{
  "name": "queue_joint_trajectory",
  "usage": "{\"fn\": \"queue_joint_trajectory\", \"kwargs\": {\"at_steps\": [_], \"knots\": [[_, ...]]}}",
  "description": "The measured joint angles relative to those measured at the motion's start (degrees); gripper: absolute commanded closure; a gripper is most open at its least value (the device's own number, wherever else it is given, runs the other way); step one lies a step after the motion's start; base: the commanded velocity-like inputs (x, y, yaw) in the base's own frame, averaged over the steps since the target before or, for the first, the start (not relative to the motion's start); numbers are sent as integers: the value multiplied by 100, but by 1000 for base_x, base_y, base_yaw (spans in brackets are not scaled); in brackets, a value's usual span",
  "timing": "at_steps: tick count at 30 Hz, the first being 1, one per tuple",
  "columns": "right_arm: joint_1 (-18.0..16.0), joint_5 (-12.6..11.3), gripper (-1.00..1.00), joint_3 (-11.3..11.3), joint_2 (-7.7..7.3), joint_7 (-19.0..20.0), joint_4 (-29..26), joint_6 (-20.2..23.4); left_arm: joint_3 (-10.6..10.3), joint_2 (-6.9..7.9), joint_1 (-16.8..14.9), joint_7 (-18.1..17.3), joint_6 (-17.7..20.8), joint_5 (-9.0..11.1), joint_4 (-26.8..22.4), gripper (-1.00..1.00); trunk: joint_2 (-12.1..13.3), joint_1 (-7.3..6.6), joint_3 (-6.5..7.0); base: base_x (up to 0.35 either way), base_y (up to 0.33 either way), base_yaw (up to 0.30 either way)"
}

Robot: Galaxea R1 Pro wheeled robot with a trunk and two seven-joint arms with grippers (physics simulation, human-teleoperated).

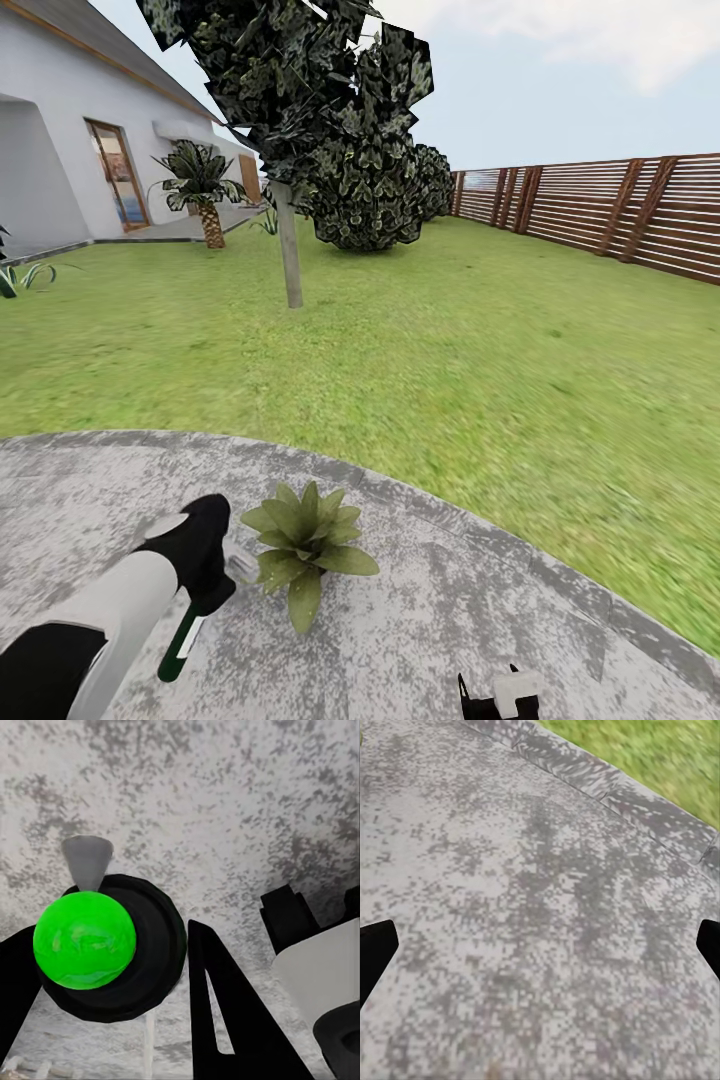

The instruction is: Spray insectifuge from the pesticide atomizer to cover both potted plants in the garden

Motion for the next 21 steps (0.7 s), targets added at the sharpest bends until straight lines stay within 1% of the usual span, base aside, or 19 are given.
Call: {"fn": "queue_joint_trajectory", "kwargs": {"at_steps": [3, 4, 6, 8, 9, 11, 18, 19, 21], "knots": [[0, -3, -100, 0, 0, 0, 0, 0, 9, -41, 14, 0, -4, 13, 20, 100, 0, 0, 0, 0, 0, 0], [0, -4, -100, 0, 0, 0, 0, 0, 12, -88, 18, 3, -2, 23, 35, 100, 0, 0, 0, 0, 0, 0], [0, -5, -100, 0, 0, 0, -1, 0, 12, -269, 63, 6, 3, 27, 67, 100, 0, 0, 0, 0, 0, -53], [1, -6, -100, 1, 0, 0, -3, 0, -1, -360, 146, 8, -9, -5, 74, 100, 0, 0, 0, 0, 0, -207], [1, -6, -100, 1, 0, 0, -5, 0, -17, -373, 163, 8, -15, -14, 73, 100, 0, 0, 0, 0, 0, -269], [1, -6, -100, 1, 0, 0, -5, 0, -117, -388, 193, 10, -16, -7, 80, 100, 0, 0, 0, 0, 0, -183], [0, -2, -100, 0, 0, 0, 0, 0, -166, -400, 203, -4, -16, 21, 93, 100, 0, 0, 0, 0, 0, -23], [0, -2, -100, 0, 0, 0, 0, 0, -170, -411, 230, -5, -15, 36, 101, 100, 0, 0, 0, 0, 0, 0], [0, -4, -100, 0, 0, 0, 0, 0, -175, -420, 389, -4, -13, 35, 98, 100, 0, 0, -1, 0, 0, 0]]}}
